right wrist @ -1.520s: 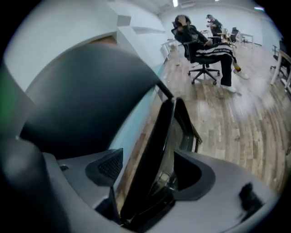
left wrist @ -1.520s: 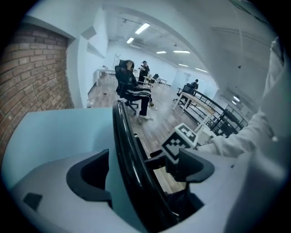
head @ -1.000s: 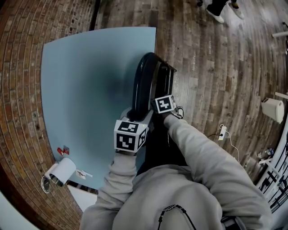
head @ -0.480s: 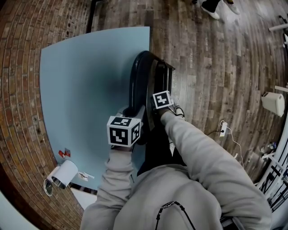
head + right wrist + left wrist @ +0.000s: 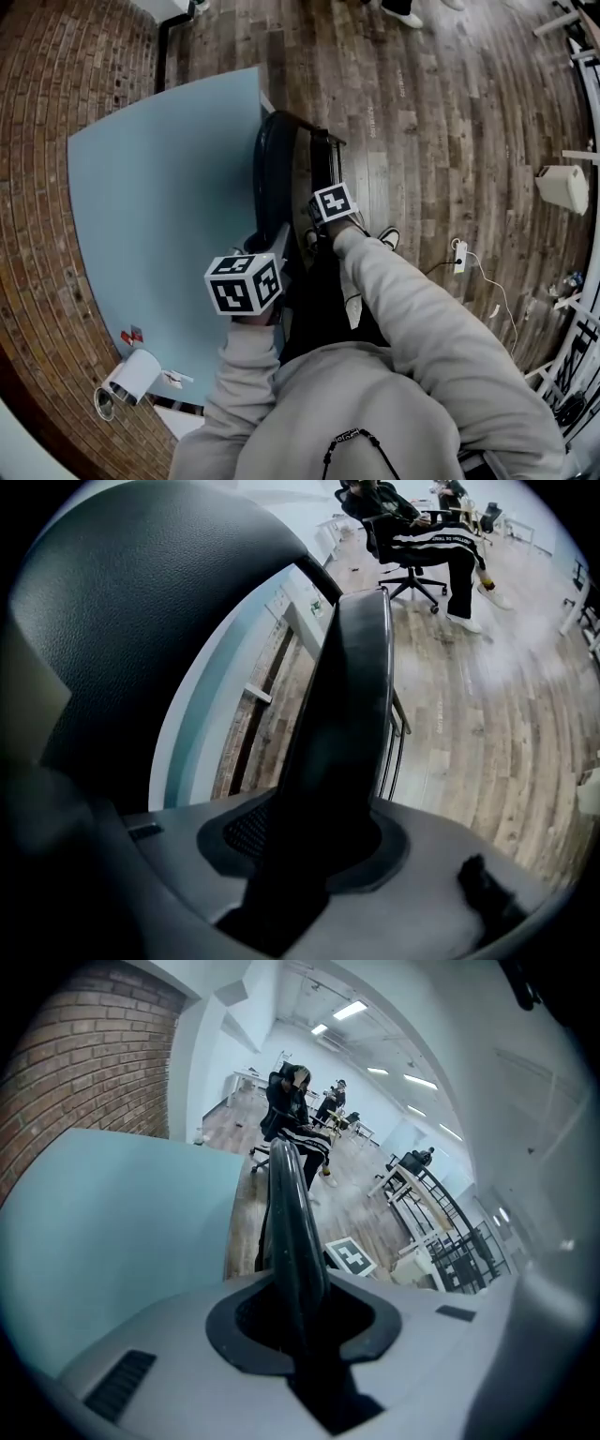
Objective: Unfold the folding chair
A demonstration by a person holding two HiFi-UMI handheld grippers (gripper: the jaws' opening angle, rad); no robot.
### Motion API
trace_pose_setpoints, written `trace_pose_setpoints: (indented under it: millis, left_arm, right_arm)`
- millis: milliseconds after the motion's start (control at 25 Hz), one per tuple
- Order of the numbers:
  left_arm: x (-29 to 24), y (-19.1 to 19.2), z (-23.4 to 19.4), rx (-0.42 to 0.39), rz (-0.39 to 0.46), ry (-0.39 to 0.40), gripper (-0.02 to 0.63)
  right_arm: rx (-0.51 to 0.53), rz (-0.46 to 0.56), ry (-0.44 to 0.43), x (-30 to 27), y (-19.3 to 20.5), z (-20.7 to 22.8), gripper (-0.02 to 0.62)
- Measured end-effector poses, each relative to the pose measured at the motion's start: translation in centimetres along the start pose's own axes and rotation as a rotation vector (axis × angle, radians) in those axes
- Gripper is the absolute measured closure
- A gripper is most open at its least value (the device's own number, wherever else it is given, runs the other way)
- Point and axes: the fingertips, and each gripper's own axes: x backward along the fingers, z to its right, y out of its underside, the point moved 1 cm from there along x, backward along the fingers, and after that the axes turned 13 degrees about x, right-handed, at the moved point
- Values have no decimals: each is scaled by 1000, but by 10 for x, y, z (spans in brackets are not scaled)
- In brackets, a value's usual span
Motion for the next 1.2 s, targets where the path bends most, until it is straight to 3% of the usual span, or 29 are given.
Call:
trace_pose_setpoints:
  millis: [360,640,880,1040,1200]
  left_arm:
    - [-23,22,68,-47,-14,-5,505]
    - [-46,36,101,-89,-46,-25,503]
    - [-62,46,110,-91,-67,-59,516]
    - [-83,51,110,-62,-98,-64,529]
    - [-95,58,117,-65,-126,-49,529]
  right_arm:
    - [-24,6,-147,37,45,48,445]
    - [-76,35,-261,67,92,117,443]
    - [-62,131,-453,80,128,171,445]
    - [-86,181,-522,85,154,229,445]
    - [-92,265,-619,85,175,260,445]
